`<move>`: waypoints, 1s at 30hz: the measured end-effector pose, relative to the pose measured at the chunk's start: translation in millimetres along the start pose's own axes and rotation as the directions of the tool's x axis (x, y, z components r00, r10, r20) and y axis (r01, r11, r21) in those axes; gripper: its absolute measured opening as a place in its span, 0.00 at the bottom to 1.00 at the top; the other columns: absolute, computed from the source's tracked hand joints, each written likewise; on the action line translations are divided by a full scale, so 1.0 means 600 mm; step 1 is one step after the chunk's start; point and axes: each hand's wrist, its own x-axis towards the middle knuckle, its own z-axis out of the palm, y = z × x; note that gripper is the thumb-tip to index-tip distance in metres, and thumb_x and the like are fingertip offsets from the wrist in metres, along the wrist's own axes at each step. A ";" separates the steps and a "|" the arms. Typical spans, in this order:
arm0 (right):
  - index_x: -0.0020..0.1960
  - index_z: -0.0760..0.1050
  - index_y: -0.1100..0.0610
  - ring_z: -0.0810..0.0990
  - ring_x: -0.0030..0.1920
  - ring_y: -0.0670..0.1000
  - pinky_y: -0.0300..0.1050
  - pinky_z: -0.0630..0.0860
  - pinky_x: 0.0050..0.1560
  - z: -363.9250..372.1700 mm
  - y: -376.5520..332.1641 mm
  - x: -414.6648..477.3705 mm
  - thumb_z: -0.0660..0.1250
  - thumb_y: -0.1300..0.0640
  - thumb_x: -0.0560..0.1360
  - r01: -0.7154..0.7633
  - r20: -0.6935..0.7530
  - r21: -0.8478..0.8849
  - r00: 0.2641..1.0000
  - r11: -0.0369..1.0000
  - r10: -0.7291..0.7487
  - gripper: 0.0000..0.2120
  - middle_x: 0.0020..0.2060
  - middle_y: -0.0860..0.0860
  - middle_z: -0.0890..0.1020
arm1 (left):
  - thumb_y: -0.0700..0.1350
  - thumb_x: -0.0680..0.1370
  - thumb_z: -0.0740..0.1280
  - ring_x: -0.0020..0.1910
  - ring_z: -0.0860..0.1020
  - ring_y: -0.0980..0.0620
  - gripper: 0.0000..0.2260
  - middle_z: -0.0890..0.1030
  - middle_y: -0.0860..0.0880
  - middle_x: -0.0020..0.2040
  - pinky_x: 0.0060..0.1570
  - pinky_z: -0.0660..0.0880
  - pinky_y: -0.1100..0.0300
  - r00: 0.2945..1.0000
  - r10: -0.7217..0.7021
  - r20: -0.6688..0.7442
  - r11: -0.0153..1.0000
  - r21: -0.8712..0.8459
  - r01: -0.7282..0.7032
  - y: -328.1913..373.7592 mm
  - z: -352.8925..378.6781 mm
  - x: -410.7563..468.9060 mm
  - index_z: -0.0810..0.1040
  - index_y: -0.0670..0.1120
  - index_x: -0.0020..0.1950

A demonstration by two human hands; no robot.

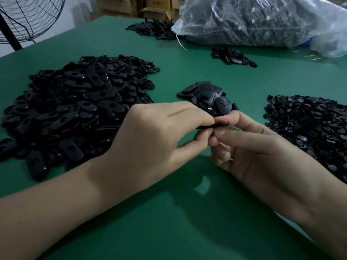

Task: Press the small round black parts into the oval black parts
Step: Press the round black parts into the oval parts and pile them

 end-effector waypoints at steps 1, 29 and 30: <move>0.44 0.80 0.54 0.77 0.30 0.48 0.39 0.77 0.36 0.001 -0.001 -0.001 0.74 0.63 0.66 0.019 -0.006 -0.034 1.000 0.999 -0.019 0.09 0.36 0.56 0.83 | 0.40 0.80 0.72 0.41 0.84 0.52 0.05 0.87 0.50 0.44 0.41 0.79 0.56 1.000 -0.026 0.014 1.000 -0.013 0.026 -0.006 0.002 -0.003 0.87 0.42 0.48; 0.51 0.78 0.58 0.73 0.28 0.51 0.40 0.74 0.32 -0.027 -0.015 0.012 0.68 0.56 0.81 0.169 -0.273 -0.552 0.889 0.816 -0.368 0.05 0.32 0.52 0.81 | 0.63 0.81 0.64 0.46 0.83 0.50 0.16 0.86 0.55 0.46 0.54 0.74 0.54 0.921 -0.275 0.276 0.896 0.421 0.141 -0.100 0.102 0.115 0.82 0.55 0.58; 0.51 0.78 0.58 0.73 0.27 0.51 0.40 0.74 0.32 -0.028 -0.016 0.012 0.68 0.56 0.81 0.169 -0.271 -0.553 0.889 0.816 -0.369 0.05 0.32 0.52 0.81 | 0.64 0.81 0.62 0.45 0.83 0.50 0.17 0.86 0.55 0.44 0.52 0.74 0.55 0.921 -0.264 0.287 0.896 0.427 0.124 -0.106 0.108 0.115 0.83 0.55 0.57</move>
